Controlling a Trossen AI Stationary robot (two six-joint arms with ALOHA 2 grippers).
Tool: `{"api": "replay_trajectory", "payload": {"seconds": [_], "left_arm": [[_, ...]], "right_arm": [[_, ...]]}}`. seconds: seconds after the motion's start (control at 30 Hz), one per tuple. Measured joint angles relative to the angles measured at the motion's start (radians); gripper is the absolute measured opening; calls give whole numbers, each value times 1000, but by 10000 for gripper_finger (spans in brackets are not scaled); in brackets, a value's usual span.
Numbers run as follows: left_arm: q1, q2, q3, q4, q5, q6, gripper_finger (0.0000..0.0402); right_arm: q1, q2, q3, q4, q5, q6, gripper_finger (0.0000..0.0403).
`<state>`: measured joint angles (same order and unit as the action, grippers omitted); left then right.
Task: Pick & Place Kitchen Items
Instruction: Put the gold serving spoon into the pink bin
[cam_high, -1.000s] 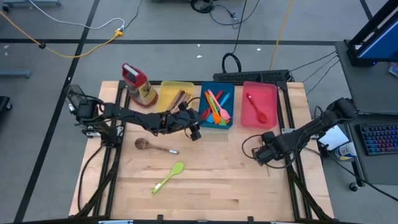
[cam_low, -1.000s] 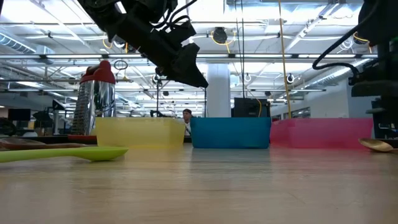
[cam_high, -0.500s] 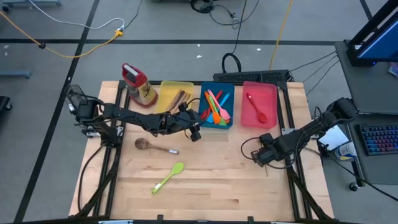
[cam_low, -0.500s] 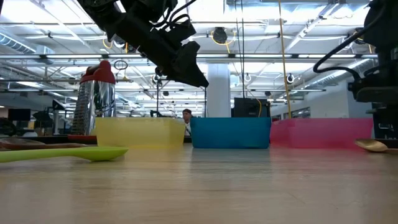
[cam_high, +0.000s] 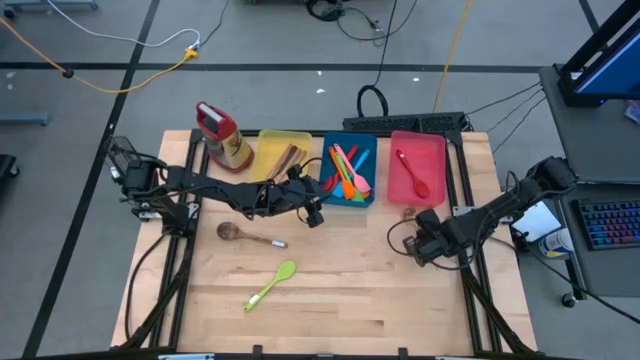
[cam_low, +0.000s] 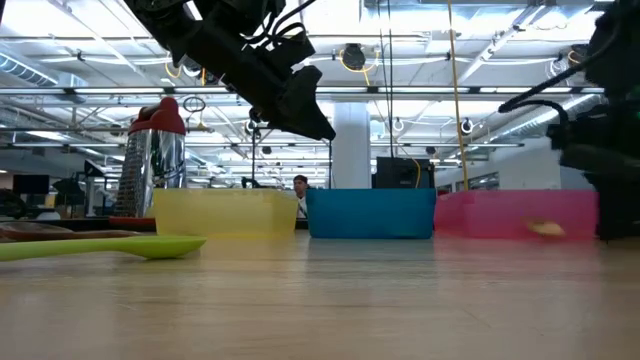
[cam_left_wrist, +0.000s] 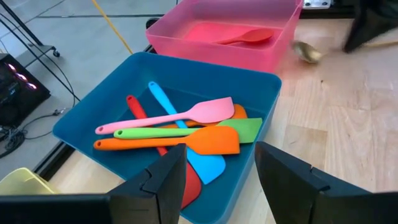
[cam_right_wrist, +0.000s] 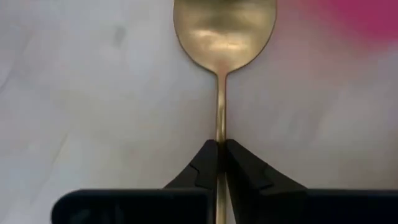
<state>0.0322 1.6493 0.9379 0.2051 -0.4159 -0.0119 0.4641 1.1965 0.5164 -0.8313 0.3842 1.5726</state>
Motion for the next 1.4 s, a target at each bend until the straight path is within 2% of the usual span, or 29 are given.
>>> {"api": "replay_trajectory", "payload": {"seconds": [0.3, 0.4, 0.57, 0.7, 0.83, 1.07, 1.27, 1.4], "left_arm": [[0, 0, 0, 0, 0, -16, 196], [0, 0, 0, 0, 0, -16, 196], [0, 0, 0, 0, 23, -19, 196], [0, 0, 0, 1, 29, -24, 196], [0, 0, 0, 6, 29, -21, 196], [0, 0, 0, 9, 29, -21, 196], [0, 0, 0, 9, 29, -20, 196], [0, 0, 0, 9, 29, -20, 196]], "right_arm": [[-38, -88, 118, -20, 310, -164, 8], [-84, -114, 127, -5, 359, -242, 8], [-237, -135, 126, -33, 471, -343, 8], [-411, -158, 126, -7, 536, -480, 8], [-591, -176, 126, 123, 527, -703, 8], [-828, -172, 127, 430, 397, -1054, 8], [-976, -128, 127, 481, 371, -1125, 8], [-1027, -80, 123, 492, 369, -1131, 8]]}}
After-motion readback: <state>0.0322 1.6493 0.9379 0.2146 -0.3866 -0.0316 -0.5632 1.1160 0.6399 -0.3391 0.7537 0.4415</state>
